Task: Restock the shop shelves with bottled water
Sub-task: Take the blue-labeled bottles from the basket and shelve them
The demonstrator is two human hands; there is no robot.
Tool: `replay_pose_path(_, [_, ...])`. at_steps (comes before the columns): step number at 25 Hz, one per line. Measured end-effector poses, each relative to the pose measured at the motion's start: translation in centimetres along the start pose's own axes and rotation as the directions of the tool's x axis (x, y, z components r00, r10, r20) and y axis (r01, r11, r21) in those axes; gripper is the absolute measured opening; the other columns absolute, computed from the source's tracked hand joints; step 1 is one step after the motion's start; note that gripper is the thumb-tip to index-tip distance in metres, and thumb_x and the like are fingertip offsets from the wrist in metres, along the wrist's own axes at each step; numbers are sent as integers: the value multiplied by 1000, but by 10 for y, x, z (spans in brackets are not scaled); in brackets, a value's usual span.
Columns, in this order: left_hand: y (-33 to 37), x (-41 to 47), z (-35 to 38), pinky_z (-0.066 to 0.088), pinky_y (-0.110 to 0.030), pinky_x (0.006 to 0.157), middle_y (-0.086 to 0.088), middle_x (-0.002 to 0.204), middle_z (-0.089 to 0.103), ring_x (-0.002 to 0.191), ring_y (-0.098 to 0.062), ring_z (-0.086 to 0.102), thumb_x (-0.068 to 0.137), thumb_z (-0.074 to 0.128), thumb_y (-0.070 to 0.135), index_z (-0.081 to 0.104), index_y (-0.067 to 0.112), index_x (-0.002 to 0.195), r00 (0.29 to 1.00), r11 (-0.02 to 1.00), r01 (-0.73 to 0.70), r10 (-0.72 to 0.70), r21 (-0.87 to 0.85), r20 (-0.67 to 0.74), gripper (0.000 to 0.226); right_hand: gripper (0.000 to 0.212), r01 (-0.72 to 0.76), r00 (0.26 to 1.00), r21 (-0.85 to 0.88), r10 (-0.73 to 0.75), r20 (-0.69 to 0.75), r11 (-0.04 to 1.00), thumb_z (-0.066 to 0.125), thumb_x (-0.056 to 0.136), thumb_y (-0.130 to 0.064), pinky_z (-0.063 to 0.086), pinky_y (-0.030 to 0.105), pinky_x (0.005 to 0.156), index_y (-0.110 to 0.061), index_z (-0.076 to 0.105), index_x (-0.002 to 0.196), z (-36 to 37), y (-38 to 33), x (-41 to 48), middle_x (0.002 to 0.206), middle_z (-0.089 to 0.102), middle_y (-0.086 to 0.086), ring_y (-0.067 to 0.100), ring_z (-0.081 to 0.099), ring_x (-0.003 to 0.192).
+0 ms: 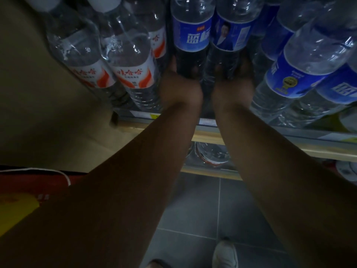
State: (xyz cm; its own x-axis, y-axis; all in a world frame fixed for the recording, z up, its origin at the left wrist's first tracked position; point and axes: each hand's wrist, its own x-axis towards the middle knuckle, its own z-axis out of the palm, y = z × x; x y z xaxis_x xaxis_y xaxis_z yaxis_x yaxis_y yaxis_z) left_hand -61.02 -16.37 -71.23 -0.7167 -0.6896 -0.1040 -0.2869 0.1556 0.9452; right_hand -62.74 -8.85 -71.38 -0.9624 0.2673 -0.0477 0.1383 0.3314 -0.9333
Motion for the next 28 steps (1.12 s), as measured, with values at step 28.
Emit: replay_pose_path(28, [-63, -155, -133, 36, -59, 108, -21, 141, 50, 133, -42, 44, 82, 52, 47, 48, 6, 139, 556, 308, -827, 314, 471, 770, 71, 76, 126, 951, -689, 111, 289, 714, 67, 84, -37, 33, 50, 111, -26, 30, 149, -188, 86, -202, 158, 21, 11, 36, 29, 140])
